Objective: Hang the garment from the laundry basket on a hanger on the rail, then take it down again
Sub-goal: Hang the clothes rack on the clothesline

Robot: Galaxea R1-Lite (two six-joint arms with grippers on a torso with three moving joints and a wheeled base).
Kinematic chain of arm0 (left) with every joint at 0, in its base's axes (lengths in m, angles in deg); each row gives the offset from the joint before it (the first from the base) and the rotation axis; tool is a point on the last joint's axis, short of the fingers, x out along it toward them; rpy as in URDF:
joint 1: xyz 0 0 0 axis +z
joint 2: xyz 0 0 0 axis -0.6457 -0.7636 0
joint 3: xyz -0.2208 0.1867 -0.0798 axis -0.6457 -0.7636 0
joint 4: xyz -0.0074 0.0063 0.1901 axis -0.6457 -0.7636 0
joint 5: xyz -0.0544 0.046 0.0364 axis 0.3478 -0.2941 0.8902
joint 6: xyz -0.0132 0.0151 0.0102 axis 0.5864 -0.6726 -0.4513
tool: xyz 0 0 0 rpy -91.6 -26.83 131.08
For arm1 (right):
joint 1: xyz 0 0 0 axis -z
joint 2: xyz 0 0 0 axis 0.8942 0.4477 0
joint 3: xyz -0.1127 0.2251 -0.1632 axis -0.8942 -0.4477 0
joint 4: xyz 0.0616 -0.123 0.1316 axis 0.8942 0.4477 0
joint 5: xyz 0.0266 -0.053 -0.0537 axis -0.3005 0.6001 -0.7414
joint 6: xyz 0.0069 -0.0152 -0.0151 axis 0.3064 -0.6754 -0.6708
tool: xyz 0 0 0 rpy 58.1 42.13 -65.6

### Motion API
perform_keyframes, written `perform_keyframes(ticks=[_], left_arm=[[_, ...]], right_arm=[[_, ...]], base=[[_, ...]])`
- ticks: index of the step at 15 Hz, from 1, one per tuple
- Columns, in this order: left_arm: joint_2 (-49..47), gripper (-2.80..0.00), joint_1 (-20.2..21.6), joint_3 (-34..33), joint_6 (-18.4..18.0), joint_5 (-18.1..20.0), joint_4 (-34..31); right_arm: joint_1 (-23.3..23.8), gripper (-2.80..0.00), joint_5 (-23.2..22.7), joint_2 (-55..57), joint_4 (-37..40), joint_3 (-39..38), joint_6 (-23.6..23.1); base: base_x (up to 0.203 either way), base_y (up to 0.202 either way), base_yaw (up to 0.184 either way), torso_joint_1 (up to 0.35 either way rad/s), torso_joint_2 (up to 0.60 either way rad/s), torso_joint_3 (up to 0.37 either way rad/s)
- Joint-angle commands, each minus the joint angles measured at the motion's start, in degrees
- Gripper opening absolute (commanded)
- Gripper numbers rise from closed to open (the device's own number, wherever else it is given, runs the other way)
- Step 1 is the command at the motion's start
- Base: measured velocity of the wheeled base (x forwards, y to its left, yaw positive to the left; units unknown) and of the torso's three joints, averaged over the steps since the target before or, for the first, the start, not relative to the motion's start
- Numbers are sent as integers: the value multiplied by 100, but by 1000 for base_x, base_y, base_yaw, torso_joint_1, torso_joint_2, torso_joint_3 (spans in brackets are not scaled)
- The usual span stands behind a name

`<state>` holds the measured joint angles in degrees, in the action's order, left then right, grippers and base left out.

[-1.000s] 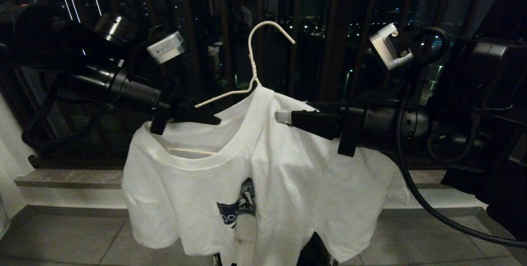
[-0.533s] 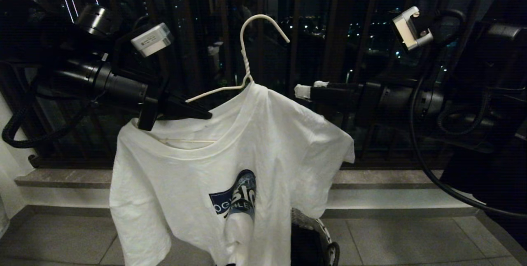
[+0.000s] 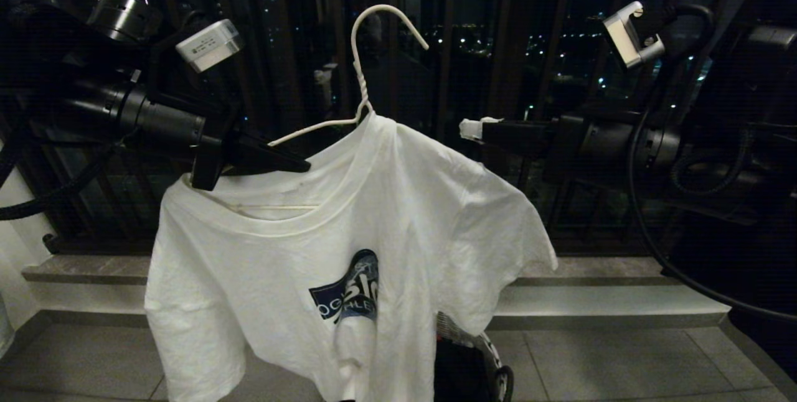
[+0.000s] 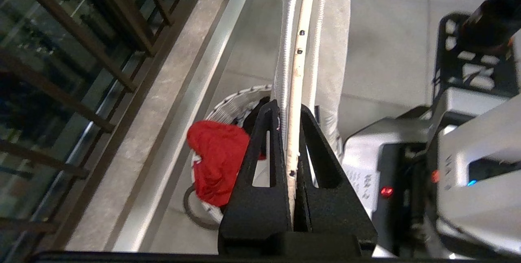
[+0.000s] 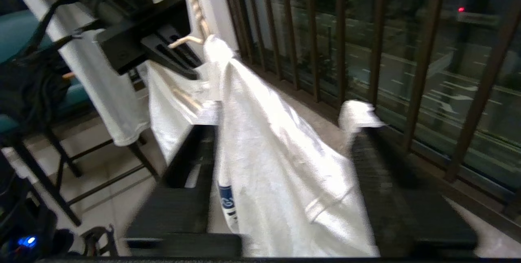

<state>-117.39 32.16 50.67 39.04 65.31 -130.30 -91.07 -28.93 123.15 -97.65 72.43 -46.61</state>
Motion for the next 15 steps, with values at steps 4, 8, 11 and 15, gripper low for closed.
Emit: perform_keyframes(ticks=[4, 8, 11, 15], left_arm=[[38, -280, -276, 113, 583, 36, -5], [39, -280, -276, 138, 1089, 20, -7], [54, -280, -252, 138, 1442, 10, 8], [208, -280, -234, -45, 1807, 27, 16]], right_arm=[[-162, -280, 576, -434, 812, 18, -2], [-227, -280, 1271, -1030, 2054, -190, 0], [-230, -280, 1570, -1031, 2322, -121, -23], [-230, -280, 1570, -1031, 2519, -124, -108]], base=[[0, 0, 0, 0, 0, 0], [0, 0, 0, 0, 0, 0], [0, 0, 0, 0, 0, 0], [0, 0, 0, 0, 0, 0]])
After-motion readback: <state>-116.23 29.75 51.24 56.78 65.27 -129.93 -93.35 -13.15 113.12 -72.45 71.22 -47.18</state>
